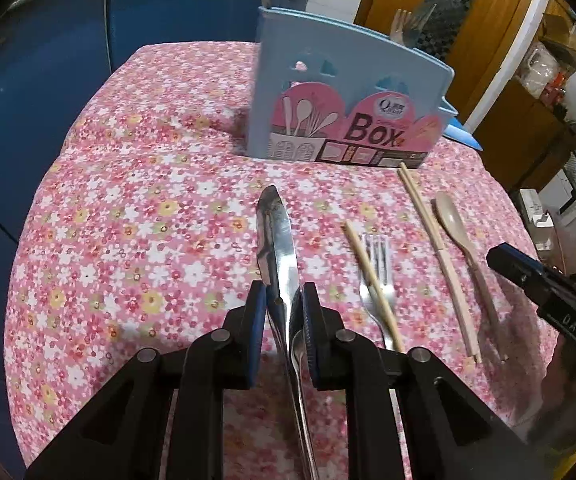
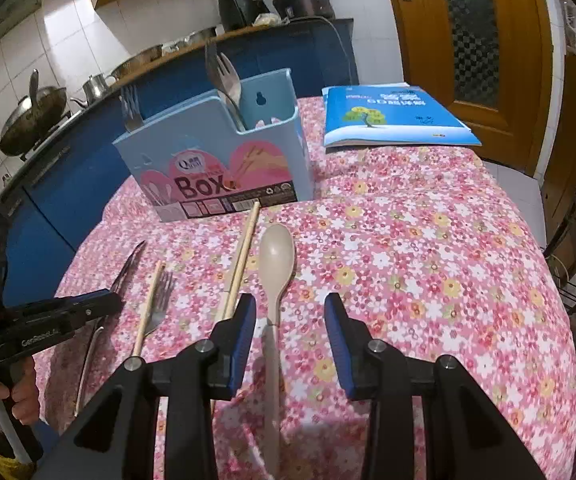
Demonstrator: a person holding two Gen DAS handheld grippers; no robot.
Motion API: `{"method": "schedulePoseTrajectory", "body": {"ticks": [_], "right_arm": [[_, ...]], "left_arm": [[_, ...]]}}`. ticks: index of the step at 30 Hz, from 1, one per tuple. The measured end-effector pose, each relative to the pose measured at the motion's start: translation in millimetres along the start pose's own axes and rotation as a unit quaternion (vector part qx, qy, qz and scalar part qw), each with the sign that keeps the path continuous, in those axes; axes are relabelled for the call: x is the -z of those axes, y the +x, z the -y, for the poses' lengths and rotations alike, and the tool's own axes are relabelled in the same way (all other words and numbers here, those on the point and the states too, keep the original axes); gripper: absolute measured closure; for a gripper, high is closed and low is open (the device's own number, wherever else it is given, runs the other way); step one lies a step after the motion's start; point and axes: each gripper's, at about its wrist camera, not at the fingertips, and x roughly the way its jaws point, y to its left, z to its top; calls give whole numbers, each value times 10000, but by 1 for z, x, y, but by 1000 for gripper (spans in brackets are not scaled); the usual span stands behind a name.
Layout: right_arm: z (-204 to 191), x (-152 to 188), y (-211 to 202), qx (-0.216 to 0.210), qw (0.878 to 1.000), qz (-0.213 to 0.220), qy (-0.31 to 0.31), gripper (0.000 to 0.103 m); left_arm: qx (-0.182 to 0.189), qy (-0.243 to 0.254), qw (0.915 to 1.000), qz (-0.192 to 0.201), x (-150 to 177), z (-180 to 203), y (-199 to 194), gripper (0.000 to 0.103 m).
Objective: Organize utensils
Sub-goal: 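Close the left tool on the silver knife while the right tool closes on the cream spoon, then lift the knife with the left tool while the right tool lifts the spoon over the holder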
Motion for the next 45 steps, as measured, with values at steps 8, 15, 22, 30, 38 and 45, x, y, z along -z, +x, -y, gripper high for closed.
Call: {"method": "schedulePoseTrajectory", "body": {"ticks": [8,15,22,30,38,45], "right_arm": [[-3,-16,29,-1,9991,-371,-208,65],[-9,-33,48,-73,9982,-517,-302,68],[-18,-36,54,-104,9975,-469,-519,74],[-17,-30,22,-375,9985,211,-345,74],[-26,-25,-20,-517,9926,1031,-368,74],[-34,-25,-46,-572,9859,1536,-331,75]], "left_arm": [[1,17,10000,27,-4,-3,2,86],[31,53,10000,1,-12,-4,8,86],[126,147,9998,-64,-19,-6,12,86],[506,-139,9984,217,-13,-19,-1,87],[777,-225,9924,925,-11,-24,-40,88],[853,-189,9839,1560,-13,-18,-73,90]]}}
